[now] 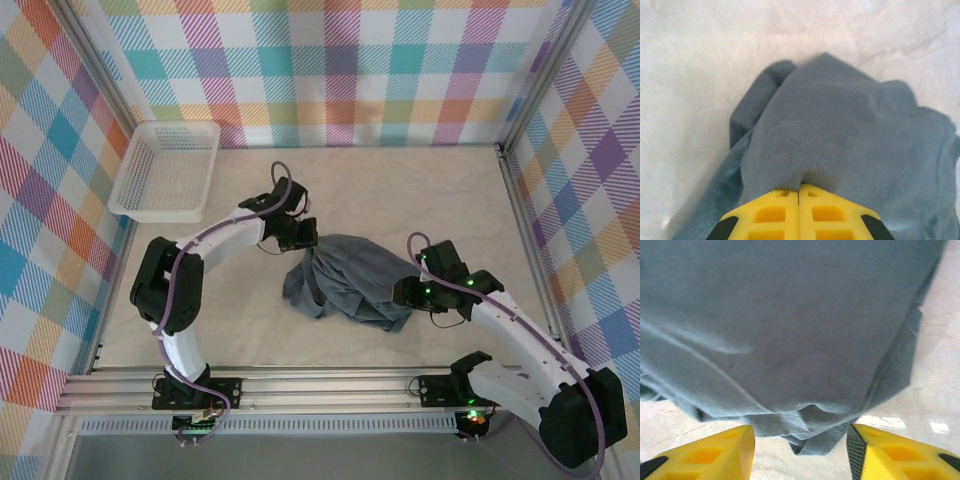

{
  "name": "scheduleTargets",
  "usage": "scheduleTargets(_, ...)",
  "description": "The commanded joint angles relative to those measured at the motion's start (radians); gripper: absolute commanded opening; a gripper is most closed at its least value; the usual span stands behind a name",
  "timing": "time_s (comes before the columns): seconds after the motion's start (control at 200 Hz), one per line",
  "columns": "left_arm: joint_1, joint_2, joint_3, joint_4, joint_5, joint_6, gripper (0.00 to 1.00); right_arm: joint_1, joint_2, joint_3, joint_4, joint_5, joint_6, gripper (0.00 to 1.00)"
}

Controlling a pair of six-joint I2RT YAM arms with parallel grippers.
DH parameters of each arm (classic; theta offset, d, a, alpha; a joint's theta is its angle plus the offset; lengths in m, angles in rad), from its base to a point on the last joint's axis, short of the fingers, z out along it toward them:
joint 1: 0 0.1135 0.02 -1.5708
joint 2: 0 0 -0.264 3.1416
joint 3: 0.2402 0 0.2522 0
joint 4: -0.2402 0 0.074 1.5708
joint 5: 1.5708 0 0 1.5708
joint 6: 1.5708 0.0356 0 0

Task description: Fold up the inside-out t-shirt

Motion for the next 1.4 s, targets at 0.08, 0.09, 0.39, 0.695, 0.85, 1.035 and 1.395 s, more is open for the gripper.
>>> scheduleTargets(0.08, 0.067, 0.082, 0.099, -0.046, -0.064, 0.085, 0.0, 0.031, 0.013, 0.023, 0.071, -0.079, -0.094, 0.5)
scheduleTargets(0.09, 0.069, 0.087, 0.104, -0.048, -0.065, 0.088, 0.0, 0.036, 0.016, 0.024, 0.07, -0.071, -0.094, 0.49)
scheduleTargets(0.39, 0.081, 0.123, 0.167, -0.042, -0.002, 0.098, 0.0, 0.17, 0.186, 0.099, 0.087, 0.067, -0.068, 0.28)
scheduleTargets(0.695, 0.081, 0.112, 0.156, -0.039, 0.004, 0.094, 0.0, 0.191, 0.336, 0.141, 0.155, 0.066, -0.018, 0.36)
scheduleTargets(0.85, 0.081, 0.109, 0.154, -0.038, 0.002, 0.091, 0.0, 0.195, 0.374, 0.136, 0.19, 0.039, -0.002, 0.36)
scheduleTargets(1.035, 0.081, 0.11, 0.149, -0.036, 0.002, 0.09, 0.0, 0.2, 0.402, 0.137, 0.196, 0.058, 0.006, 0.31)
scheduleTargets(1.395, 0.081, 0.112, 0.152, -0.037, -0.002, 0.093, 0.0, 0.2, 0.325, 0.147, 0.151, 0.048, 0.011, 0.0)
